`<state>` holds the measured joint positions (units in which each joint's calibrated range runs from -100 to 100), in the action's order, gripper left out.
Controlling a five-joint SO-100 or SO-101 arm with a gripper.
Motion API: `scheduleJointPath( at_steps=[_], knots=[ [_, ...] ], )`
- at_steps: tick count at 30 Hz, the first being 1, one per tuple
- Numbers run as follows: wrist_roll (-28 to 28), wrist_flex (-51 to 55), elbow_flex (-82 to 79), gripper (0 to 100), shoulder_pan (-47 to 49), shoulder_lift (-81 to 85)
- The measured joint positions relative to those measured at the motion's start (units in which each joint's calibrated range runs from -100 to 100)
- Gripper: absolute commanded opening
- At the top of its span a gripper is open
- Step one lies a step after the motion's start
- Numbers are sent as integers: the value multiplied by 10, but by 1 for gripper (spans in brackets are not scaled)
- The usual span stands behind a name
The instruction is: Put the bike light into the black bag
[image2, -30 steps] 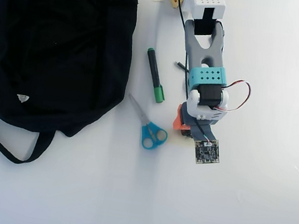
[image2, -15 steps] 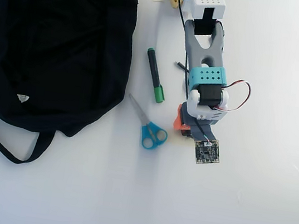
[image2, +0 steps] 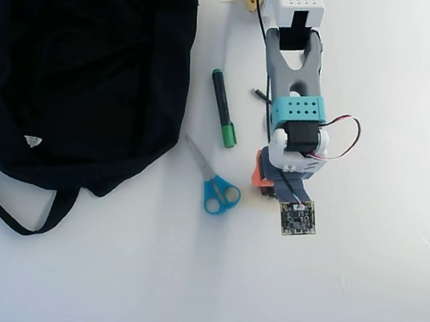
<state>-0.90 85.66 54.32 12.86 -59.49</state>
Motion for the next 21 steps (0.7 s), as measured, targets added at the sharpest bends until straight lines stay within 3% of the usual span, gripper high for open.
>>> scheduleJointPath(
  at_steps=[4, 21],
  knots=[
    [0, -4, 1, 2, -1, 1],
    [-1, -3, 1, 2, -1, 1]
  ],
)
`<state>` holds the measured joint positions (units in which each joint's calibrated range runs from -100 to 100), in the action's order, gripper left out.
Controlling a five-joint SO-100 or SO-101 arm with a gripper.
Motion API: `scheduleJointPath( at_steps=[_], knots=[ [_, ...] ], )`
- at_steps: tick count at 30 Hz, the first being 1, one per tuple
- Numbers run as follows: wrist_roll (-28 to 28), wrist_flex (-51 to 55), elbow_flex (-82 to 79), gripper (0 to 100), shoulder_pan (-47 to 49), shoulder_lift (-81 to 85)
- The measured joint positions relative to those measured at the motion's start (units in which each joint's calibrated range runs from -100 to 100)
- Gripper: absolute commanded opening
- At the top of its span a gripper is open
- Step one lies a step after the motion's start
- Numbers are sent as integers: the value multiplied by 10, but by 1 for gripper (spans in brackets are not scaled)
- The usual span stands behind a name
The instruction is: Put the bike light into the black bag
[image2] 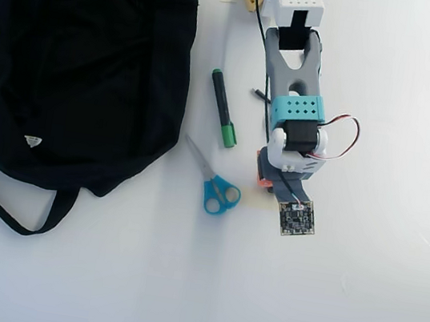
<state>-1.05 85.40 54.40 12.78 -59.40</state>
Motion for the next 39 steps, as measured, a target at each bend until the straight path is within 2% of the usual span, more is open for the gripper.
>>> scheduleJointPath(
  at_steps=[23, 32, 39],
  knots=[
    [0, 2, 0, 2, 0, 0],
    [-1, 115, 31, 2, 2, -1],
    [-16, 122, 39, 2, 2, -1]
  ],
)
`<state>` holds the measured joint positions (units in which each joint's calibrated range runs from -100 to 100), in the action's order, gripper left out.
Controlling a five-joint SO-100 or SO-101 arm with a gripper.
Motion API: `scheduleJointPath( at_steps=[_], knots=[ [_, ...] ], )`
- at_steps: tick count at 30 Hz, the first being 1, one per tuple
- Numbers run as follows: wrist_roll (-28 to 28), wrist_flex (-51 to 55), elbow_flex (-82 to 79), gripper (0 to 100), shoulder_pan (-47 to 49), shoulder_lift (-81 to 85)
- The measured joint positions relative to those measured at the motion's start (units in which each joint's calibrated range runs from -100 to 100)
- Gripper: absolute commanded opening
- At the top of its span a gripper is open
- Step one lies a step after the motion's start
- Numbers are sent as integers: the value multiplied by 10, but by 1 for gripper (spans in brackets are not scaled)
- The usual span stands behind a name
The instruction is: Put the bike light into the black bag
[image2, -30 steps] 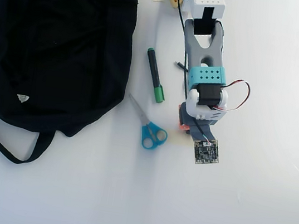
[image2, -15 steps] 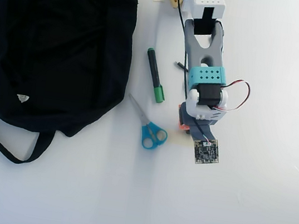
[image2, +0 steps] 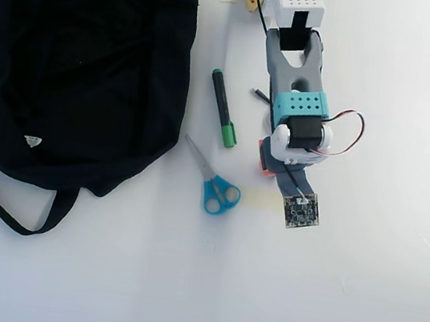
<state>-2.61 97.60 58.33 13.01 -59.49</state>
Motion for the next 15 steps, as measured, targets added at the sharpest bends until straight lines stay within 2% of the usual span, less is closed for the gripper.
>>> scheduleJointPath(
  at_steps=[15],
  knots=[
    [-18, 2, -79, 2, 6, 64]
  ],
)
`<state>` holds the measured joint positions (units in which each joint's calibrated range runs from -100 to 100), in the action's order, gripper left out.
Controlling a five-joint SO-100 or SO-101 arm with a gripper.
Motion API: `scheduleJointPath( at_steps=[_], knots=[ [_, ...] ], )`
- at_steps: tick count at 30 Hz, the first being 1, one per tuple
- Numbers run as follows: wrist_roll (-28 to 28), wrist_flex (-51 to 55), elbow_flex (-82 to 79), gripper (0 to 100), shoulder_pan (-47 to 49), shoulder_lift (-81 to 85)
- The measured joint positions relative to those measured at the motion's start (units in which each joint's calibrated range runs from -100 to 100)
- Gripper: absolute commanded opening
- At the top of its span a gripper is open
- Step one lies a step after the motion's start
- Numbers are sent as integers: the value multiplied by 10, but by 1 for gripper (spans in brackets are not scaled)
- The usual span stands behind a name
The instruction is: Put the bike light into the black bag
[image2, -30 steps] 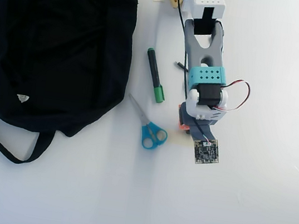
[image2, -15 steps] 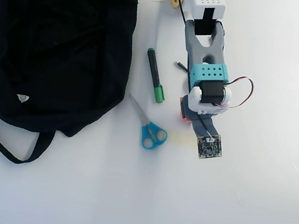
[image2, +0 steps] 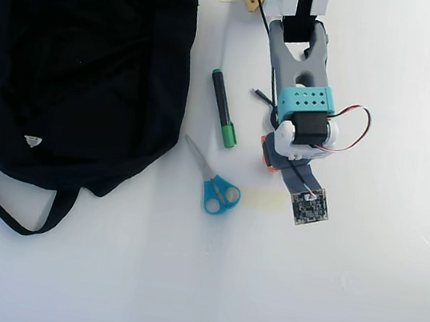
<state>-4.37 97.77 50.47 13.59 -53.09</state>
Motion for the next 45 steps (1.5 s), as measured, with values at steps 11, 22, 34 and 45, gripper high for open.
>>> scheduleJointPath(
  at_steps=[11, 22, 34, 45],
  knots=[
    [0, 0, -63, 2, 7, 60],
    [-1, 0, -237, 2, 12, 206],
    [-38, 0, -461, 2, 15, 433],
    [-42, 0, -557, 2, -93, 621]
  ],
)
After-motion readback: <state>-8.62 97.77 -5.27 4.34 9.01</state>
